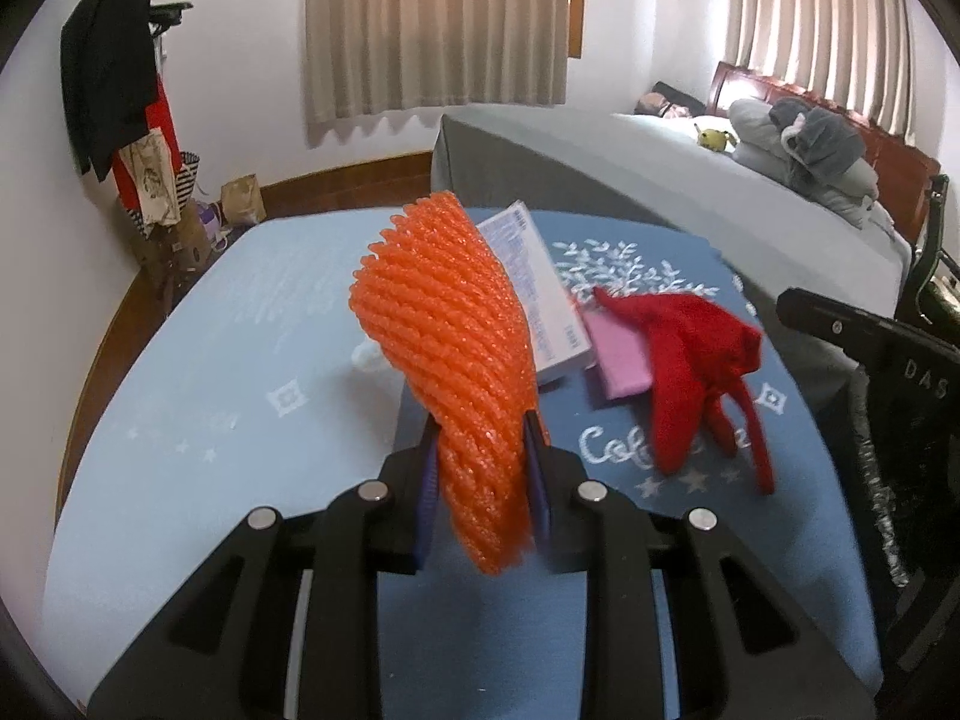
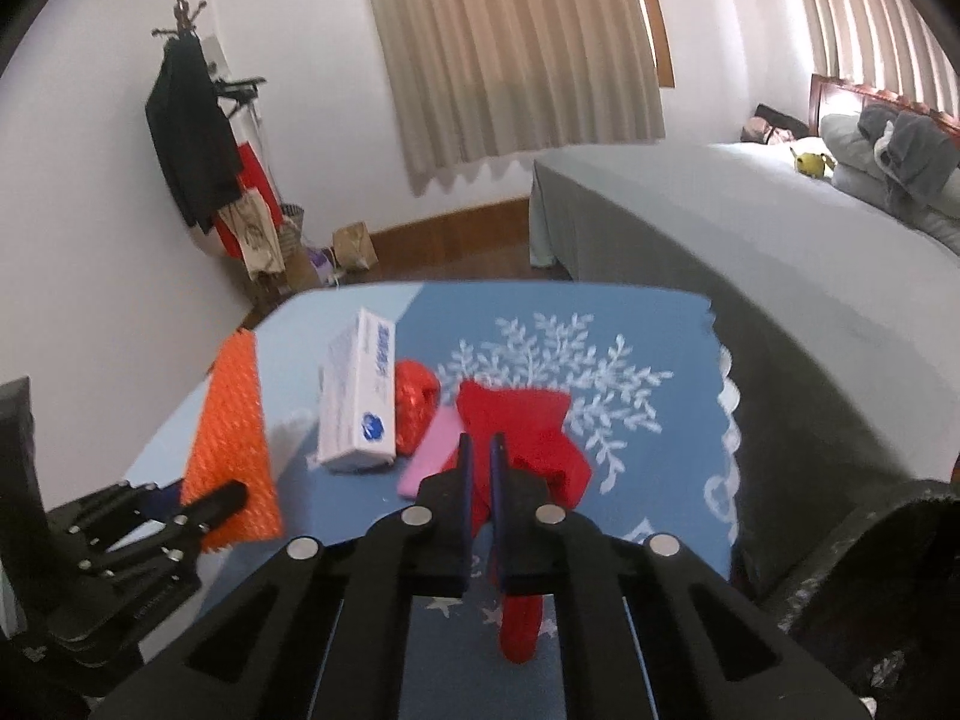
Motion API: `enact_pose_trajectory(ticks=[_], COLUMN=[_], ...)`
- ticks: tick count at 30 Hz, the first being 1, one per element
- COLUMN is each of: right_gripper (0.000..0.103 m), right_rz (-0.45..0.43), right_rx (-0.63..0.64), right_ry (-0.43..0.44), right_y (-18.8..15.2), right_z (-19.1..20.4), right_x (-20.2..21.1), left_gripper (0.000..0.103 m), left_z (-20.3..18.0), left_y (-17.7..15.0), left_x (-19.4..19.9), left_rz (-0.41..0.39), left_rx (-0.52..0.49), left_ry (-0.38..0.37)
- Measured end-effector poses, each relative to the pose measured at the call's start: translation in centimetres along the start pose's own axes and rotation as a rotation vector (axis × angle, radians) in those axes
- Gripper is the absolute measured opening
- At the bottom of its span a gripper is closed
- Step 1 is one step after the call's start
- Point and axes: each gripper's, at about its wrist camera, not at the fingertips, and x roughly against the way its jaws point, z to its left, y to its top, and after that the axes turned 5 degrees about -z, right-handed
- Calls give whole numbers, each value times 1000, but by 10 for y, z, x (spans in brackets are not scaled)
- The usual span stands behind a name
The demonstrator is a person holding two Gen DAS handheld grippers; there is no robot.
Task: Collect trash
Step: 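Lift the orange mesh net and red glove off the table with both grippers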
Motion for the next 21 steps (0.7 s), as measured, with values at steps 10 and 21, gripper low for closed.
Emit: enact_pose_trajectory(ticks=[10, 21], right_gripper=[47, 45], right_rz=[67, 166], right_rx=[4, -34], right_ry=[-60, -88], right_y=[-12, -22], right_z=[-11, -17], right_x=[-32, -88], left_gripper=[25, 24], left_z=[-5, 13], left_y=[-1, -3], left_x=[-6, -36], left_rz=[6, 28], left_rx=[-18, -6], left_ry=[8, 50])
